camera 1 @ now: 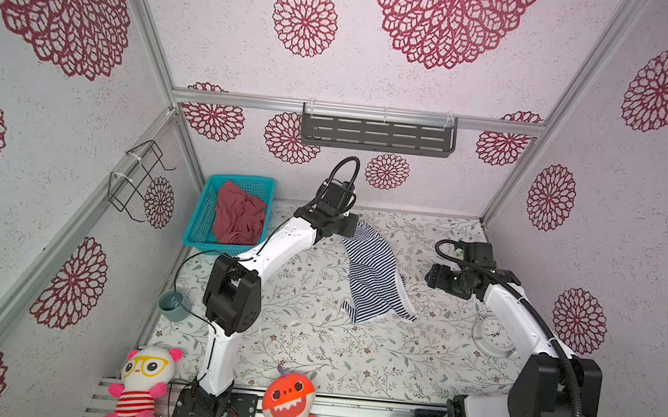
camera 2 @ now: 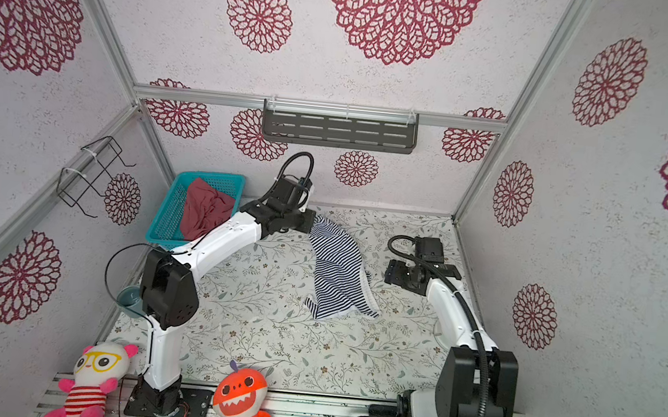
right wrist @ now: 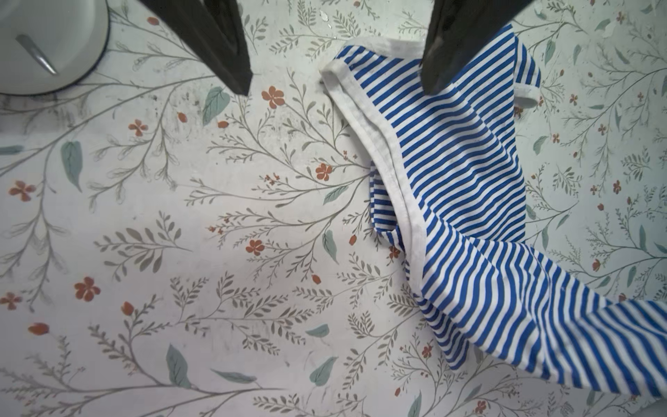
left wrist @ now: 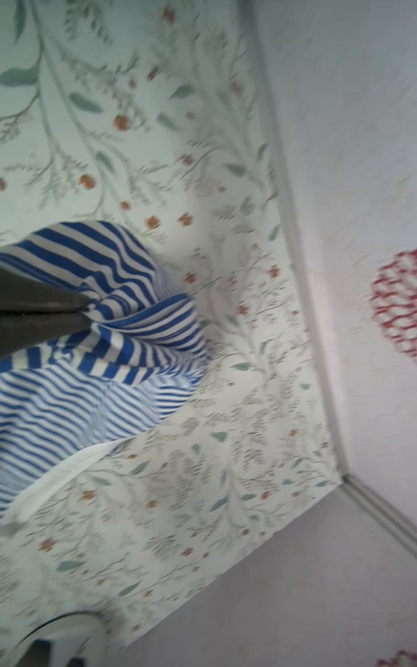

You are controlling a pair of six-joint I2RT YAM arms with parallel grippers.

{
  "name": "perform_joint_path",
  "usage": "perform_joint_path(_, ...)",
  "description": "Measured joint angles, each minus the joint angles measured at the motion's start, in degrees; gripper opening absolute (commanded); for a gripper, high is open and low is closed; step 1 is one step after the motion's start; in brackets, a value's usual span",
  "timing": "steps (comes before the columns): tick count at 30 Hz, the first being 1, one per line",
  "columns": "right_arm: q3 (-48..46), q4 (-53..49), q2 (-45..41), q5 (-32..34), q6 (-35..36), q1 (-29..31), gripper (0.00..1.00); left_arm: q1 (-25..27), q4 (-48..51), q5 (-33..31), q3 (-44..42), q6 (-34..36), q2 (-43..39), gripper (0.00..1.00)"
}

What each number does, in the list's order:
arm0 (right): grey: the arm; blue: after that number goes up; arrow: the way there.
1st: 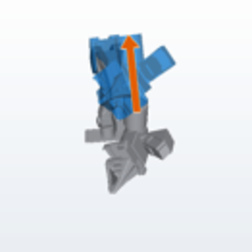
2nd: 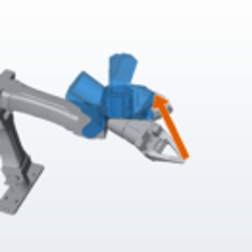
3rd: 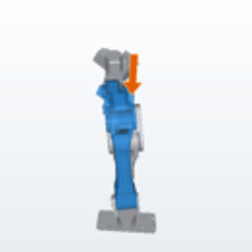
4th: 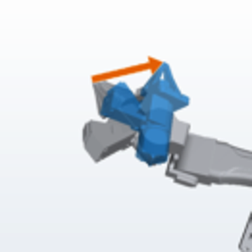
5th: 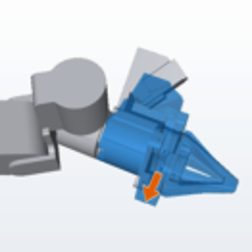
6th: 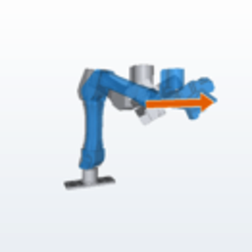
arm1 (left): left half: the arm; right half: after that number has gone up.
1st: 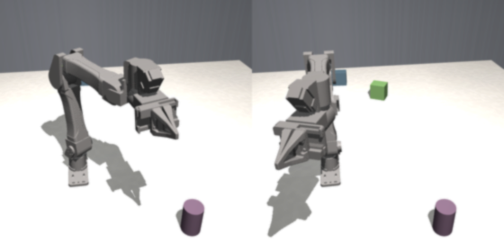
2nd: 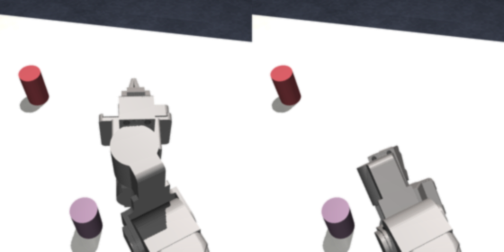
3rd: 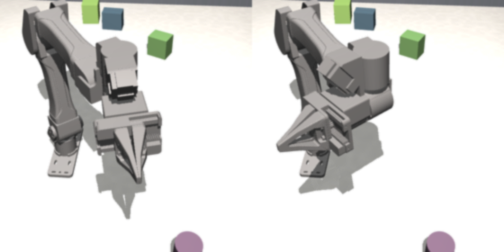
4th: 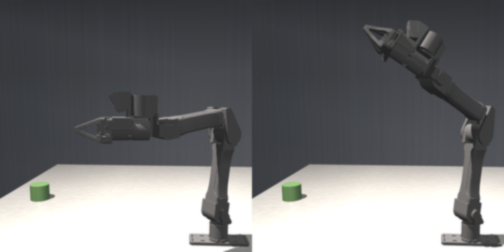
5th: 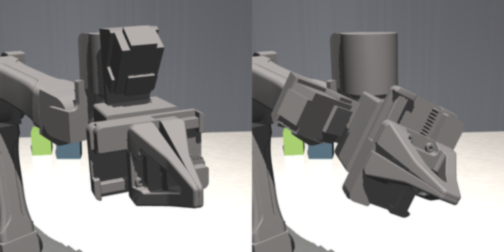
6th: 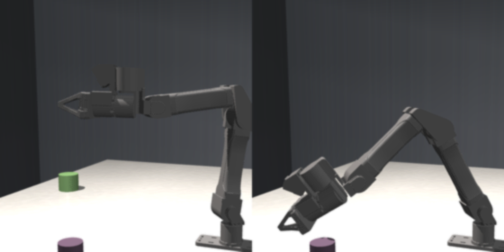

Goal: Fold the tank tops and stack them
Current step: 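Lower the striped tank top onto the table center with the left gripper, then grasp the tank top edge with the right gripper while the left gripper holds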

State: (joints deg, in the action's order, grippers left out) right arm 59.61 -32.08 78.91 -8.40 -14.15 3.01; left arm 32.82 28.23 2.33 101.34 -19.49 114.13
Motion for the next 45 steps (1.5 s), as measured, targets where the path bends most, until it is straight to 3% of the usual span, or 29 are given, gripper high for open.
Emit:
perform_joint_path(2,-0.8,-0.1,-0.3,-0.3,0.0,0.0,0.77,1.9,-3.2,5.3,-8.7,-1.7,-4.8,0.03)
perform_joint_path(3,-1.2,-0.1,-0.4,-0.3,-0.1,0.0,0.77,2.9,-4.3,7.5,-12.2,-1.9,-6.8,0.15)
perform_joint_path(5,-1.9,-0.9,-0.4,1.1,-0.5,0.4,0.80,5.7,-5.3,11.7,-19.3,-2.1,-11.8,0.62)
perform_joint_path(6,-2.1,-1.5,-0.4,2.3,-0.6,0.8,0.81,6.8,-5.2,12.7,-21.9,-2.2,-13.9,0.73)
perform_joint_path(7,-2.2,-2.3,-0.4,3.7,-0.7,1.3,0.82,8.0,-5.0,13.8,-24.7,-1.9,-16.5,0.80)
perform_joint_path(9,-2.2,-3.5,-0.5,5.7,-1.0,2.7,0.83,8.2,-3.9,14.1,-28.4,-1.7,-21.1,0.85)
perform_joint_path(12,-2.6,-4.7,-1.2,7.6,-1.9,6.4,0.81,3.6,-3.6,14.3,-30.2,-2.1,-26.4,0.82)
perform_joint_path(15,-4.2,-5.2,-2.8,8.2,-4.1,11.0,0.75,-3.3,-5.3,13.2,-29.4,-4.2,-27.5,0.68)
perform_joint_path(19,-7.7,-3.3,-3.5,7.2,-9.0,18.9,0.56,-9.4,-7.8,11.1,-25.2,-8.4,-20.2,0.54)
perform_joint_path(21,-9.4,-1.2,-2.8,5.9,-11.5,22.8,0.41,-9.7,-8.5,11.0,-22.2,-9.9,-14.2,0.46)
perform_joint_path(23,-10.4,2.1,-1.0,3.4,-14.4,26.3,0.34,-9.1,-9.0,11.7,-18.7,-11.9,-7.6,0.37)
perform_joint_path(28,-13.3,11.4,1.3,0.3,-20.7,29.7,0.31,-5.1,-9.2,11.5,-18.4,-15.1,-2.6,0.38)
perform_joint_path(32,-17.3,16.6,1.7,-1.1,-25.0,29.9,0.45,-1.9,-11.1,12.7,-16.9,-17.4,-0.5,0.51)
perform_joint_path(36,-18.6,21.3,3.4,-2.5,-28.0,30.5,0.47,-1.5,-14.1,13.4,-13.9,-19.5,4.6,0.58)
perform_joint_path(39,-18.6,24.4,5.2,-3.0,-29.0,30.6,0.40,-2.0,-13.8,13.2,-9.5,-19.8,9.2,0.60)
perform_joint_path(44,-18.2,26.7,8.6,-3.5,-30.3,30.6,0.19,-2.3,-12.6,12.3,-2.6,-18.9,14.6,0.55)
perform_joint_path(45,-18.0,26.8,8.9,-3.5,-30.4,30.6,0.11,-2.3,-12.5,12.3,-1.6,-18.8,15.3,0.51)
